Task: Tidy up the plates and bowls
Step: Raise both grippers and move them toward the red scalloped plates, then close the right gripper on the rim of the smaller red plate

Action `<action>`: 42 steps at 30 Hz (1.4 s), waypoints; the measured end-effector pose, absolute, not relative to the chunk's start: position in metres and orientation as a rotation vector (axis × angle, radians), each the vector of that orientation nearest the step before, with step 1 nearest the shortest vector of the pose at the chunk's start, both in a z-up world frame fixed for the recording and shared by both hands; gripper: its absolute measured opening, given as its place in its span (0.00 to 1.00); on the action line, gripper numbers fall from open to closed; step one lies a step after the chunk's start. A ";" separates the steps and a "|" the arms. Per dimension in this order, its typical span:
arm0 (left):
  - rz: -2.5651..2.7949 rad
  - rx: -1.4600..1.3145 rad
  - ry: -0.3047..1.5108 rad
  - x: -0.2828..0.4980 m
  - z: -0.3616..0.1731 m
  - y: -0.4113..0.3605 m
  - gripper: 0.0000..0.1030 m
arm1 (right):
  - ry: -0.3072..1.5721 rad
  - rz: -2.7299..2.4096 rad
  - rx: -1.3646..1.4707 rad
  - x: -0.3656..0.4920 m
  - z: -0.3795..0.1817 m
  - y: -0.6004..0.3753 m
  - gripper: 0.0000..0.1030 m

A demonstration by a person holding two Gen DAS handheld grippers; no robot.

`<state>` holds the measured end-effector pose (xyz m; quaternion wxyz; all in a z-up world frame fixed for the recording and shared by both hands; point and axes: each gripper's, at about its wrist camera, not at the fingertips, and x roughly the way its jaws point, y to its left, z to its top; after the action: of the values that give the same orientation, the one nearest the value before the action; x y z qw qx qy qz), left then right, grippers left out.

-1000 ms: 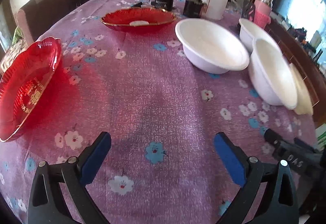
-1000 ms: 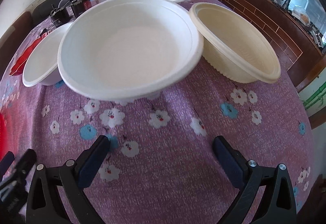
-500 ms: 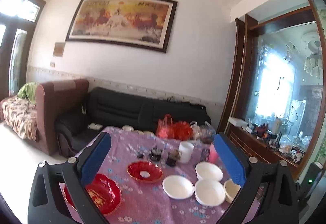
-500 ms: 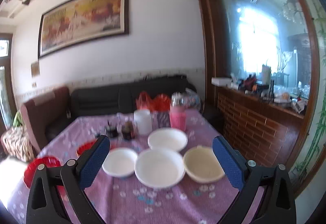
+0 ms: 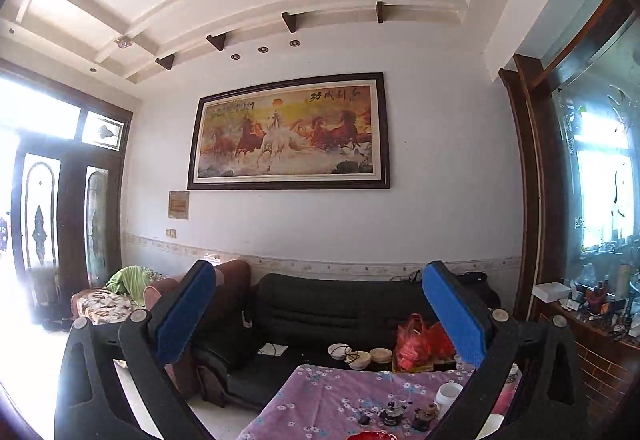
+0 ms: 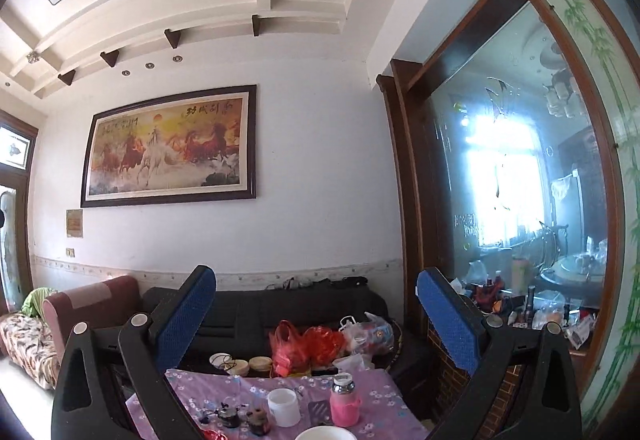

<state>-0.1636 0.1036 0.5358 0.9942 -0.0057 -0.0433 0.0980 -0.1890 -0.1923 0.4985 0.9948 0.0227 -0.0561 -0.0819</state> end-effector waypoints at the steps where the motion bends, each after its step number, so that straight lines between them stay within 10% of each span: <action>1: 0.199 -0.006 -0.066 -0.150 0.534 0.104 1.00 | -0.082 -0.144 0.060 -0.175 0.508 -0.193 0.99; 6: 0.116 0.001 0.150 -0.070 0.443 0.105 1.00 | 0.162 -0.017 0.147 -0.080 0.477 -0.187 0.99; 20: -0.003 -0.215 0.815 0.114 0.139 0.132 1.00 | 0.794 0.230 0.149 0.123 0.169 -0.112 0.91; 42: 0.057 -0.326 1.193 0.224 0.009 0.149 0.88 | 1.177 0.265 0.020 0.247 0.021 -0.028 0.71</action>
<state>0.2235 0.1491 0.0088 0.8145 -0.1527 0.5590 0.0269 0.2473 -0.0276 0.0209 0.8235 0.0093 0.5534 0.1246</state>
